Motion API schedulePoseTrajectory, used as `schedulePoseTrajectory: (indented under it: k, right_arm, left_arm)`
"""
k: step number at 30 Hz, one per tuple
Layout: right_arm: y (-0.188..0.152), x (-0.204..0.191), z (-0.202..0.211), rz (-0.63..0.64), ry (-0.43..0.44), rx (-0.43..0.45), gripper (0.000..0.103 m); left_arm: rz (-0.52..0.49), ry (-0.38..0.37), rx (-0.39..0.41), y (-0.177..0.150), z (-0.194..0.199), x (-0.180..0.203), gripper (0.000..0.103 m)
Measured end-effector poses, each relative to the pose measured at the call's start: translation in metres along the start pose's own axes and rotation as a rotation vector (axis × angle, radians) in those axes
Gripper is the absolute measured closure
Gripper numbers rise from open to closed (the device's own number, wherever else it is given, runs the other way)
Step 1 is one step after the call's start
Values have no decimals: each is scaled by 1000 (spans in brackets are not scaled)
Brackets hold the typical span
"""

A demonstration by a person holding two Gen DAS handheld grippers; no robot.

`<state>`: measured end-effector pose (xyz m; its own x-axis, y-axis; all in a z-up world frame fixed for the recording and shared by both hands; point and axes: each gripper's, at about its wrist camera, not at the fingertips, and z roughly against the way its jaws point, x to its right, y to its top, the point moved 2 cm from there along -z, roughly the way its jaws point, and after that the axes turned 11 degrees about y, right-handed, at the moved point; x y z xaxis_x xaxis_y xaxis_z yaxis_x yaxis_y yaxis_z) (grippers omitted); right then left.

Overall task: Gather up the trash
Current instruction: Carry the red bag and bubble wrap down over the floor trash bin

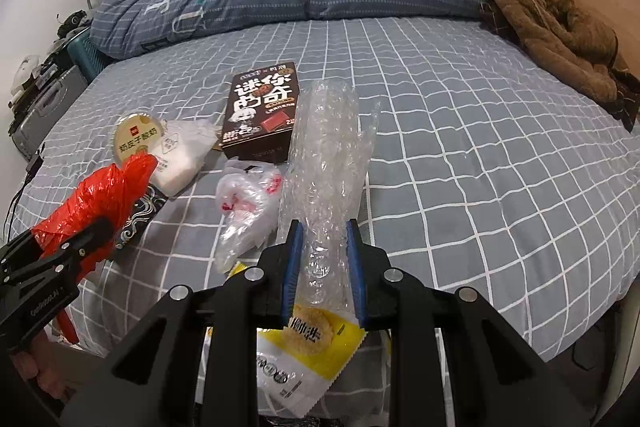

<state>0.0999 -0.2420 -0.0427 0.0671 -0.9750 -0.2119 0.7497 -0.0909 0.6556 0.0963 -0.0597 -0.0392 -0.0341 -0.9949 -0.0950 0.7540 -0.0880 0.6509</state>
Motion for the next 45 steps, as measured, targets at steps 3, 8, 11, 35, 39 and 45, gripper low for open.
schedulePoseTrajectory:
  k: [3, 8, 11, 35, 39, 45]
  right_arm:
    - [-6, -6, 7, 18, -3, 2, 82]
    - [-14, -14, 23, 34, 2, 21, 82]
    - [-18, -17, 33, 38, 6, 31, 82]
    - [-82, -81, 97, 121, 54, 44, 82]
    - [-92, -89, 110, 120, 65, 48, 82]
    - [-112, -101, 122, 120, 74, 36, 82]
  left_arm:
    - [4, 1, 5, -5, 10, -3, 57]
    - [2, 2, 22, -15, 29, -6, 57]
    - [6, 4, 22, -21, 36, -9, 57]
    - [102, 15, 17, -85, 101, -45, 58]
    - [105, 17, 15, -95, 111, -48, 57]
    - [99, 32, -3, -116, 119, -50, 57]
